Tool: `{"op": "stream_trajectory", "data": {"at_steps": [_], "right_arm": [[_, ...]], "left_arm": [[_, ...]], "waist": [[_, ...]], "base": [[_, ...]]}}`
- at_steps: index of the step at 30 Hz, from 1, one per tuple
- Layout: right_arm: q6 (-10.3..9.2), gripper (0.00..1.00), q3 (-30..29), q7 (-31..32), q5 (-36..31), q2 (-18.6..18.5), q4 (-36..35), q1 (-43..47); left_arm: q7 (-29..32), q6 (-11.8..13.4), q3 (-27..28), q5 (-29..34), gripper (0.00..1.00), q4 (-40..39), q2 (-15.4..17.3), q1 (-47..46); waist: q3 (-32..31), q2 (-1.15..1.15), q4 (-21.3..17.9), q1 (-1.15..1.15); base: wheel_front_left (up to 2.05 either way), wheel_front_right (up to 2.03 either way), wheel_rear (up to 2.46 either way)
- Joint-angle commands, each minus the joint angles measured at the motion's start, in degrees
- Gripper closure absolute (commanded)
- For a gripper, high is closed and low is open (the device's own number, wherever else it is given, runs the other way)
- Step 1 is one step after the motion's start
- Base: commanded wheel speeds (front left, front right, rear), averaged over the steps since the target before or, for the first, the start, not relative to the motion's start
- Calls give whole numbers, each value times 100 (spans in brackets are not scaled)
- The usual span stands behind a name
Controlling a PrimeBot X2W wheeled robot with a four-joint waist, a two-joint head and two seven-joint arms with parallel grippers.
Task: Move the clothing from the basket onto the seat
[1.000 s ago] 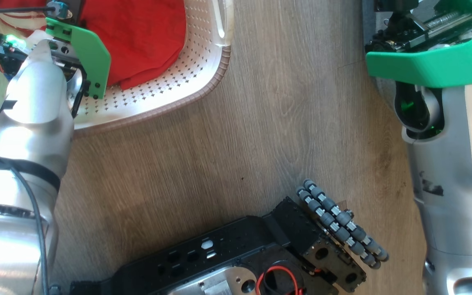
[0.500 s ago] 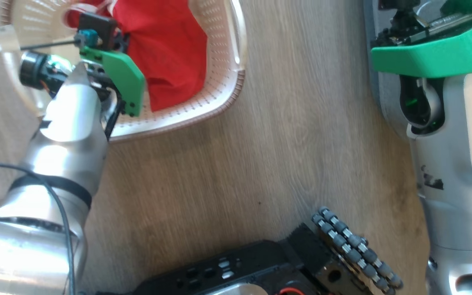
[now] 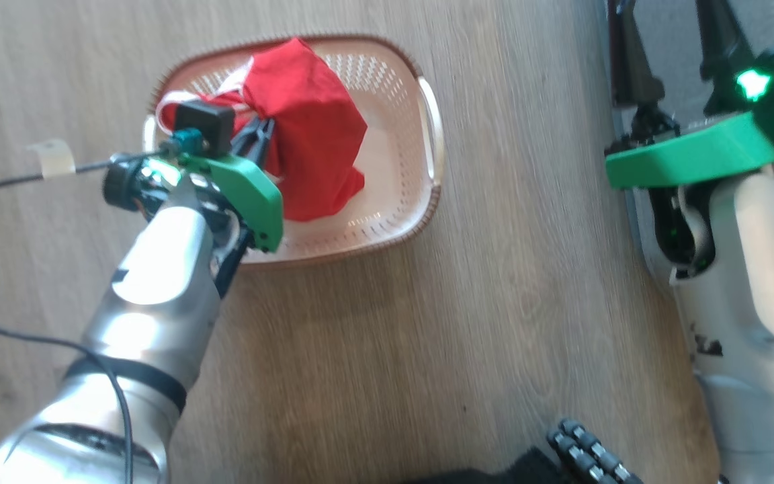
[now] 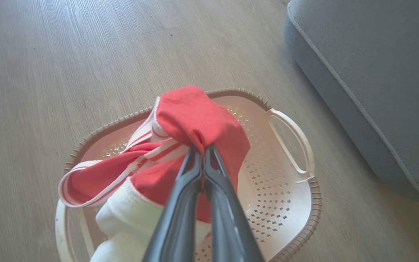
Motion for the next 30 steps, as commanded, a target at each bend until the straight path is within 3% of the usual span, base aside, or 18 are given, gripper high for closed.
{"op": "stream_trajectory", "data": {"at_steps": [1, 12, 30], "right_arm": [[-2, 0, 41, -36, -25, -43, -98, 248], [-2, 0, 129, -36, -26, -95, 269, 880], [-2, 0, 162, -36, -12, 6, 718, 1722]], "left_arm": [[-77, -12, -6, -150, 100, -336, 84, 198], [-78, 186, -244, -599, 100, -1454, 84, 850], [-78, 279, -98, -553, 100, -2639, 83, 1432]], "waist": [[-506, -1, 268, 0], [-1528, -1, 577, 0], [-2733, -1, 923, 0]], "base": [[0, 0, 0], [0, 0, 0], [0, 0, 0]]}}
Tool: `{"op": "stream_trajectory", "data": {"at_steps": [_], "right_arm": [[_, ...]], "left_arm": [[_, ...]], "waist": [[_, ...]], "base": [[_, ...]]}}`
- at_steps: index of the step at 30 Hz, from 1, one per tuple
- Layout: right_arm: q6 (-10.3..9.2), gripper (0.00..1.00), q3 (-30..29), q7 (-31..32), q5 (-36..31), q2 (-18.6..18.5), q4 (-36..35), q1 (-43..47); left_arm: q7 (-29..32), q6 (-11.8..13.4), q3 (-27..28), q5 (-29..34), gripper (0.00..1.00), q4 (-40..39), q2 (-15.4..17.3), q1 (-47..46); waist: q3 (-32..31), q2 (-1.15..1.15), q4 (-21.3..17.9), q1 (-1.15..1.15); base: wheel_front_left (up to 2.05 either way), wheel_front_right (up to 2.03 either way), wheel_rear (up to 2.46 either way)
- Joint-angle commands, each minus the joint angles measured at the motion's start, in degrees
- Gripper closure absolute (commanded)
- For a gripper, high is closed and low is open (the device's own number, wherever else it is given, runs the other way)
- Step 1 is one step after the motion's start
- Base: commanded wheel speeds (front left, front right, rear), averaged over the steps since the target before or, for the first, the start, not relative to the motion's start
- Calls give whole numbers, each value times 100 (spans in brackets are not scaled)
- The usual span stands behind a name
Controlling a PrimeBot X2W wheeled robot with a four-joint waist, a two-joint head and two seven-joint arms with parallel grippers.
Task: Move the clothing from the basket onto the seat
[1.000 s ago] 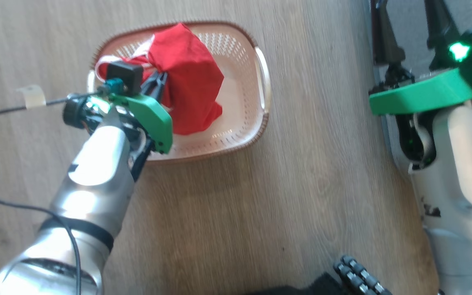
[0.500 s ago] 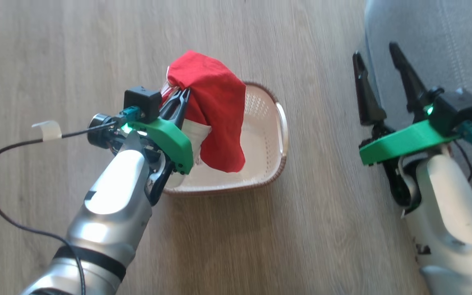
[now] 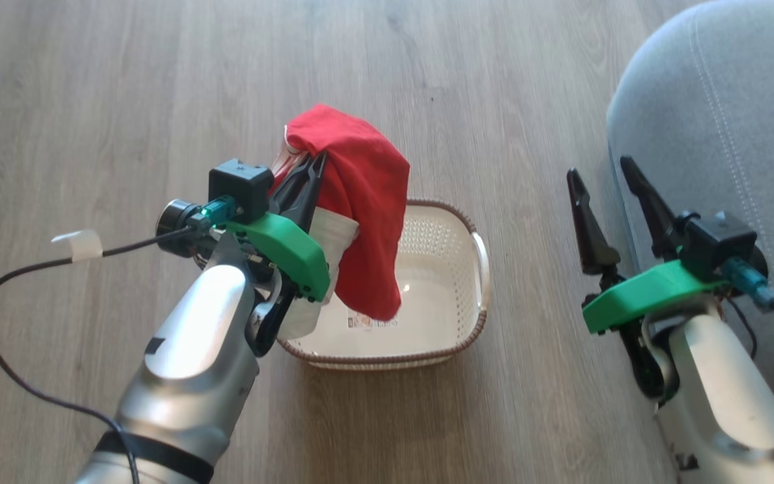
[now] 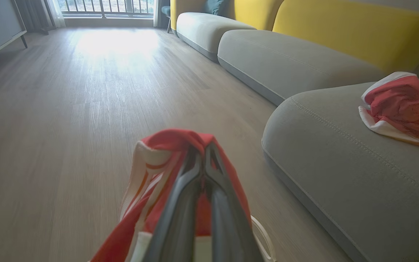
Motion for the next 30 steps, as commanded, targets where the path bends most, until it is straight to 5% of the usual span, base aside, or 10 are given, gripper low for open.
{"op": "stream_trajectory", "data": {"at_steps": [1, 30], "right_arm": [[-2, 0, 92, -37, -10, 61, -149, 5], [-2, 0, 67, -37, -17, 175, -23, 310]], "left_arm": [[-78, 18, 173, 6, 100, -281, 85, -140], [-79, 129, 74, 182, 100, -1695, 100, -224]], "waist": [[-119, 0, 73, 1], [-399, 0, 82, 1]], "base": [[0, 0, 0], [0, 0, 0]]}}
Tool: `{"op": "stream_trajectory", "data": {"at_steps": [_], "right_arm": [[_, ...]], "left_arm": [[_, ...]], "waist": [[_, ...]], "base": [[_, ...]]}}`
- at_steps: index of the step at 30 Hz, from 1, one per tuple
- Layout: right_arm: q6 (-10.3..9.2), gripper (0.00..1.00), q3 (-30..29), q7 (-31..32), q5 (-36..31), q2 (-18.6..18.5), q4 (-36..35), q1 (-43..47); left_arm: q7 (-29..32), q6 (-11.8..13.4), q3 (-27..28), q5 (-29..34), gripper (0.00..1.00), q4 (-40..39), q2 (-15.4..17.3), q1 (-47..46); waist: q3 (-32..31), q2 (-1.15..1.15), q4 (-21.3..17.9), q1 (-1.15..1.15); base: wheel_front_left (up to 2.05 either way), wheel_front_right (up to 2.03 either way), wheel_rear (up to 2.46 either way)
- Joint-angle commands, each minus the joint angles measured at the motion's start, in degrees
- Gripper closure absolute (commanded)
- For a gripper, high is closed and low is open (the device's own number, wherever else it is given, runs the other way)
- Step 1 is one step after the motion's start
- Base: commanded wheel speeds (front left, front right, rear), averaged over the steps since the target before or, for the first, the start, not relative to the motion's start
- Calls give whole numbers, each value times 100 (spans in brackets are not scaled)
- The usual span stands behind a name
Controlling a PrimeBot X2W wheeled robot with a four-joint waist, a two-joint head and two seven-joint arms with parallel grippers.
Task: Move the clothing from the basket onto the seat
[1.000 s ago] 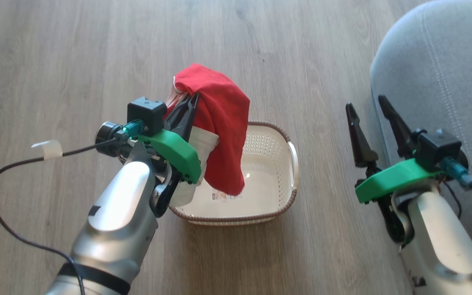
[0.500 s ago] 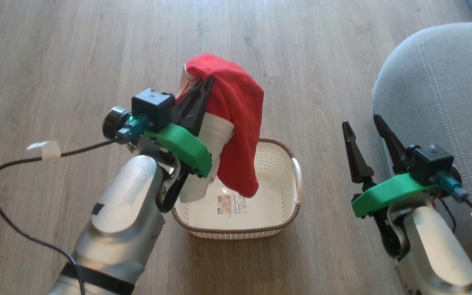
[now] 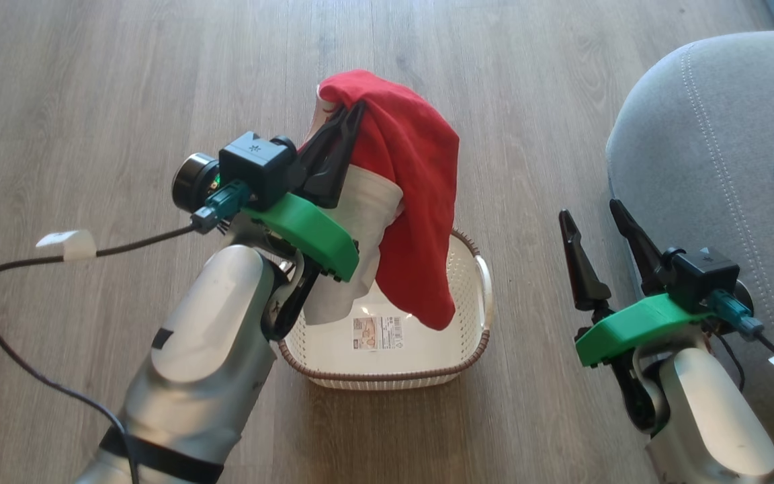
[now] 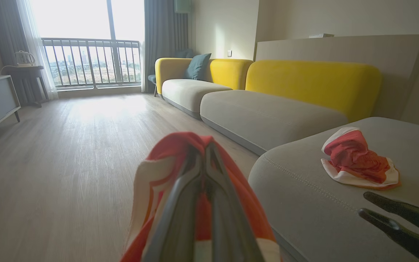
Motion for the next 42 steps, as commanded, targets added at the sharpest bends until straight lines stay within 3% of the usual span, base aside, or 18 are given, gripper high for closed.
{"op": "stream_trajectory", "data": {"at_steps": [1, 9, 18, 27, 36, 37, 39, 41, 42], "right_arm": [[-1, 0, 108, -37, -17, 38, -161, -115], [-1, 0, 450, -37, 30, 4, -211, -269], [-1, 0, 1560, -37, 299, -91, -140, -958], [-1, 0, 2723, -37, 552, -26, 563, -1841], [-1, 0, 2983, -37, 476, 211, 1631, -2454], [-1, 15, 3011, -37, 487, 230, 1723, -2512], [-1, 61, 3023, -37, 515, 257, 1863, -2624], [-1, 100, 2996, -37, 544, 272, 1956, -2728], [-1, 100, 2971, -37, 551, 276, 1985, -2770]], "left_arm": [[-72, 29, 182, 52, 100, -252, 97, -308], [-72, 36, 152, 38, 100, -292, 103, -261], [-72, 51, 95, 30, 100, -320, 101, -277], [-72, 50, -26, 2, 100, -349, 94, -325], [-72, 48, -198, -65, 100, -372, 87, -353], [-72, 48, -220, -75, 100, -376, 87, -356], [-72, 50, -261, -97, 100, -387, 86, -367], [-72, 53, -297, -116, 100, -401, 85, -382], [-72, 55, -312, -125, 100, -409, 85, -392]], "waist": [[6, 0, 0, 1], [-18, 0, -2, 1], [60, 0, -22, 1], [93, 0, 42, 1], [101, 0, 148, 1], [101, 0, 161, 1], [115, 0, 183, 1], [136, 0, 202, 1], [151, 0, 208, 1]], "base": [[0, 0, 0], [0, 0, 0], [0, 0, 0], [0, 0, 0], [0, 0, 0], [0, 0, 0], [0, 0, 0], [0, 0, 0], [0, 0, 0]]}}
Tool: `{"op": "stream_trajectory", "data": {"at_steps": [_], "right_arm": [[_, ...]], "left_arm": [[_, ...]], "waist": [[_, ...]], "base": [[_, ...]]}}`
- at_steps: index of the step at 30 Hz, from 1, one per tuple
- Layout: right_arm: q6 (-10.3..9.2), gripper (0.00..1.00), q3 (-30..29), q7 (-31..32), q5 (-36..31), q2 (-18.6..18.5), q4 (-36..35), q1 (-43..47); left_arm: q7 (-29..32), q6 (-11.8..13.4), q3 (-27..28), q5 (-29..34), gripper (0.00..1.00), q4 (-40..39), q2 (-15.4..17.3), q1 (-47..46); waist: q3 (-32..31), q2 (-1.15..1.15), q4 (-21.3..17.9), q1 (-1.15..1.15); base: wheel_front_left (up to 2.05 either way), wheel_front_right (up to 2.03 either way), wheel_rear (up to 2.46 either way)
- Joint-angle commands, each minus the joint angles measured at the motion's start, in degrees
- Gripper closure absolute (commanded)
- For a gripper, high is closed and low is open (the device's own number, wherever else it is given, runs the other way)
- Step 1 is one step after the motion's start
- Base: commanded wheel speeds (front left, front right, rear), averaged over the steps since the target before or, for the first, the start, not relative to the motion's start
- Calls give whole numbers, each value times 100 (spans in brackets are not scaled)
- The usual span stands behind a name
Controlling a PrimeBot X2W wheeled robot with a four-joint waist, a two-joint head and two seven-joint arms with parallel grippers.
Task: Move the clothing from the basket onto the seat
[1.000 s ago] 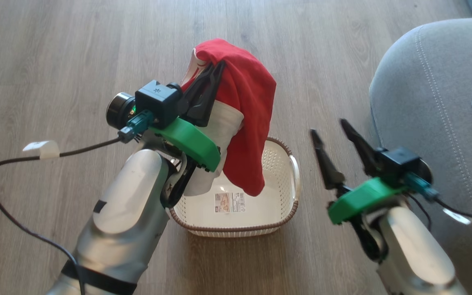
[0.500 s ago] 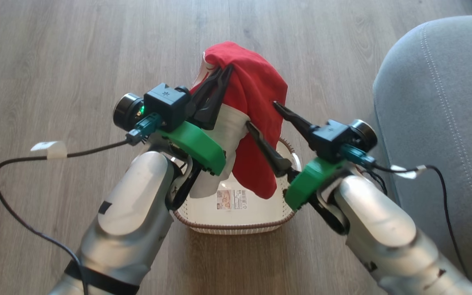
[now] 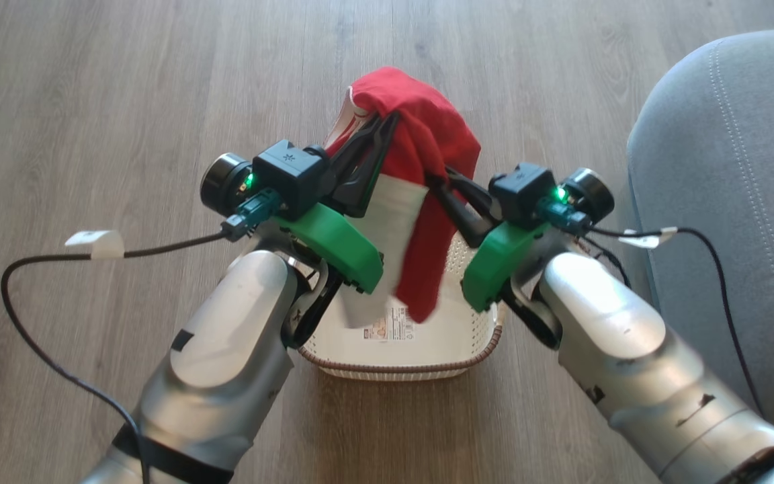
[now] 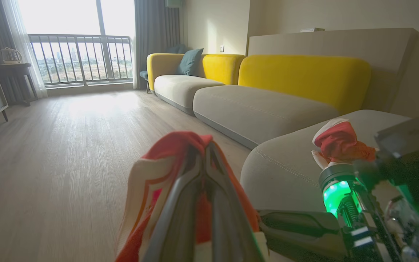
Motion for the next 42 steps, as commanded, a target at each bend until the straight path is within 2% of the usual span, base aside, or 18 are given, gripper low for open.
{"op": "stream_trajectory", "data": {"at_steps": [1, 10, 11, 12, 13, 20, 27, 42], "right_arm": [[-2, 100, -31, -37, 40, 148, -117, -241], [-2, 100, -306, -37, 88, 155, -313, -136], [-2, 100, -383, -37, 69, 155, -361, -118], [-2, 100, -476, -37, 41, 155, -417, -102], [-2, 100, -568, -37, 16, 156, -481, -80], [-2, 100, -1274, -37, -162, 118, -954, 117], [-2, 100, -1831, -37, -245, 30, -1456, 301], [-2, 100, -2275, -37, -217, -80, -2355, 797]], "left_arm": [[-72, 50, 138, -43, 100, -257, 80, -362], [-72, 56, 124, -60, 100, -271, 79, -268], [-72, 47, 139, -78, 85, -274, 79, -248], [-72, 38, 152, -82, 53, -284, 78, -234], [-72, 19, 160, -98, 0, -270, 78, -210], [-72, -142, 143, -101, 0, -86, 120, -138], [-72, -297, 28, -31, 0, 69, 205, -55], [-72, -414, -86, -118, 0, 332, 282, 372]], "waist": [[24, 0, 14, 0], [-1, 0, -25, 0], [15, 0, -46, 0], [26, 0, -63, 0], [34, 0, -90, 0], [91, 0, -336, 0], [111, 0, -796, 0], [69, 0, -2403, 0]], "base": [[0, 0, 0], [0, 0, 0], [0, 0, 0], [0, 0, 0], [0, 0, 0], [0, 0, 0], [0, 0, 0], [0, 0, 0]]}}
